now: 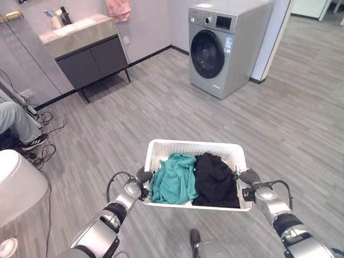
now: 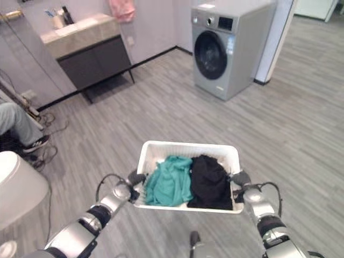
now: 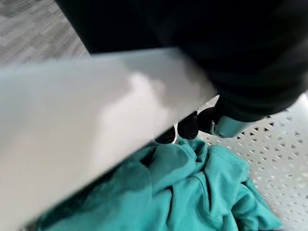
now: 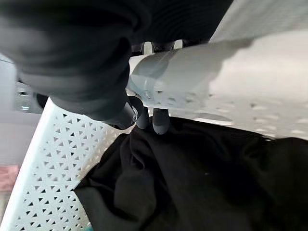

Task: Grab the laundry basket,head to the washer,open it,put in the laundry and shut it.

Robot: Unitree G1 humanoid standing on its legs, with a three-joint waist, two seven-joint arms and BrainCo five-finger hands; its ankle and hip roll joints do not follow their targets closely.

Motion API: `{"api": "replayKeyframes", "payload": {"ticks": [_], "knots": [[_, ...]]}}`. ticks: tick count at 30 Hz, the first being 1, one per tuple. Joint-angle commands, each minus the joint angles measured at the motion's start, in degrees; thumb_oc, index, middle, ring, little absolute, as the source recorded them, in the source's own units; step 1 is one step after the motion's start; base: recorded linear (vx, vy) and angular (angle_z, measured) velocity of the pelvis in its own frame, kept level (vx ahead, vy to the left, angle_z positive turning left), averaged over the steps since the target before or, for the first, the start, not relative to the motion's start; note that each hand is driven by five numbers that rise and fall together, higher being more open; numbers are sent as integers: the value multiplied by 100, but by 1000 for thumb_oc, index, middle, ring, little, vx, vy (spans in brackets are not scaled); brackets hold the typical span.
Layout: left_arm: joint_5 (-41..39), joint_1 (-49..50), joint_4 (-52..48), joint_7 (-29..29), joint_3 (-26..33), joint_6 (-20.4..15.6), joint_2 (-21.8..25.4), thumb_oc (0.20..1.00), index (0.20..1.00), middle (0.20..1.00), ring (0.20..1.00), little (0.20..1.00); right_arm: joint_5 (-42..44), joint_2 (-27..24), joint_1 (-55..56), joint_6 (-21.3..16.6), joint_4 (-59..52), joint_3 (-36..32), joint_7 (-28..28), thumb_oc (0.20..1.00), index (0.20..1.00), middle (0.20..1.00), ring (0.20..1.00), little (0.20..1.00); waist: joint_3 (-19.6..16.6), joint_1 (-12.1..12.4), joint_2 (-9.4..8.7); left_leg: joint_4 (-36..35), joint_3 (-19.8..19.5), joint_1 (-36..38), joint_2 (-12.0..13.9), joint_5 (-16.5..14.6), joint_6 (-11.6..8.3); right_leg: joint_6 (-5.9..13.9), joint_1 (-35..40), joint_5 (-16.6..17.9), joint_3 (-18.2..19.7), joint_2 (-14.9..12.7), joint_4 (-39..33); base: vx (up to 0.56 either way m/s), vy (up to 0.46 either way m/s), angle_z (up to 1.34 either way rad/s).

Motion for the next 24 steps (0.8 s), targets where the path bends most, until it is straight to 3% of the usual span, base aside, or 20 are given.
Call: {"api": "replayKeyframes", "payload": {"ticks": [1, 2, 3, 4, 6, 7, 8, 9, 15, 18, 20, 23, 24], "knots": [[-222, -446, -113, 5, -223, -285, 270, 200, 200, 200, 200, 200, 456, -81, -190, -386, -444, -141, -20, 200, 200, 200, 200, 200, -348, 10, -359, -1516, 349, -238, 281, 672, 223, 658, 558, -98, 334, -359, -512, 258, -141, -14], [-229, -523, -68, 5, -248, -271, 236, 200, 200, 200, 200, 200, 479, -101, -246, -387, -423, -146, -46, 200, 200, 200, 200, 200, -326, 37, -394, -1757, 410, -394, 308, 515, 238, 673, 658, -156, 319, -380, -576, 342, -60, 7], [-241, -607, -80, 24, -303, -253, 204, 200, 200, 200, 200, 200, 514, -163, -355, -388, -469, -132, -96, 200, 200, 200, 200, 200, -341, 93, -405, -2509, 456, -693, 284, 333, 200, 743, 805, -256, 328, -413, -724, 280, -26, 14], [-241, -606, -81, 24, -303, -252, 202, 200, 200, 200, 200, 200, 515, -164, -353, -387, -469, -131, -97, 200, 200, 200, 200, 200, -332, 95, -410, -2524, 462, -667, 278, 330, 202, 745, 825, -260, 330, -420, -732, 301, 19, 9], [-253, -671, -133, 83, -349, -243, 218, 200, 200, 200, 200, 200, 472, -220, -468, -404, -471, -87, -132, 200, 200, 200, 200, 200, -349, 150, -331, -3933, 317, -743, 409, 499, 56, 793, 964, -452, 361, -383, -807, 334, 101, -16], [-288, -780, -91, 107, -425, -231, 217, 200, 200, 200, 200, 200, 416, -231, -630, -406, -399, 2, -172, 200, 200, 200, 200, 200, -322, 216, -238, -5126, 31, -651, 552, 922, -61, 800, 1127, -634, 432, -327, -783, 332, 119, -35], [-289, -781, -88, 107, -424, -233, 217, 200, 200, 200, 200, 200, 416, -231, -634, -408, -396, 4, -172, 200, 200, 200, 200, 200, -303, 214, -246, -5182, 38, -598, 546, 947, -63, 799, 1151, -644, 430, -335, -780, 466, 175, -42], [-351, -831, 26, 101, -456, -248, 242, 200, 200, 200, 200, 200, 356, -202, -761, -389, -244, 107, -174, 200, 200, 200, 200, 200, -309, 272, -198, -5823, -333, -752, 624, 1082, -158, 801, 1317, -845, 610, -299, -764, 242, 90, -30], [-394, -822, 105, 141, -485, -312, 269, 200, 200, 200, 200, 200, 191, -38, -837, -314, 9, 225, -84, 200, 200, 200, 200, 200, -464, 328, -27, -5522, -188, -648, 615, 1183, -200, 910, 1682, -1134, 888, -483, -535, 392, 264, -53], [-399, -811, -16, 153, -508, -326, 362, 200, 200, 200, 200, 200, 156, 63, -729, -293, 5, 205, -39, 200, 200, 200, 200, 200, -565, 398, -89, -4889, -71, -679, 297, 792, -1, 1084, 1612, -1131, 1035, -756, 203, 351, 292, -48], [-381, -847, -46, 156, -537, -307, 372, 200, 200, 200, 200, 200, 130, 163, -669, -283, 106, 135, -33, 200, 200, 200, 200, 200, -636, 399, -156, -4673, 125, -542, 35, 496, 207, 1259, 1405, -689, 1072, -928, 989, 378, 332, -53], [-312, -893, -39, 120, -605, -250, 380, 200, 200, 200, 200, 200, 112, 252, -755, -229, 234, 130, -63, 200, 200, 200, 200, 200, -592, 318, -53, -4705, 301, -201, -110, 254, 467, 1362, 704, 268, 997, -1001, 2328, 291, 305, -7], [-294, -874, -61, 102, -595, -240, 408, 200, 200, 200, 200, 200, 116, 279, -753, -230, 184, 88, -61, 200, 200, 200, 200, 200, -545, 300, 4, -4729, 355, -54, -137, 179, 539, 1369, 497, 269, 838, -1061, 2662, 256, 286, 6]]}}
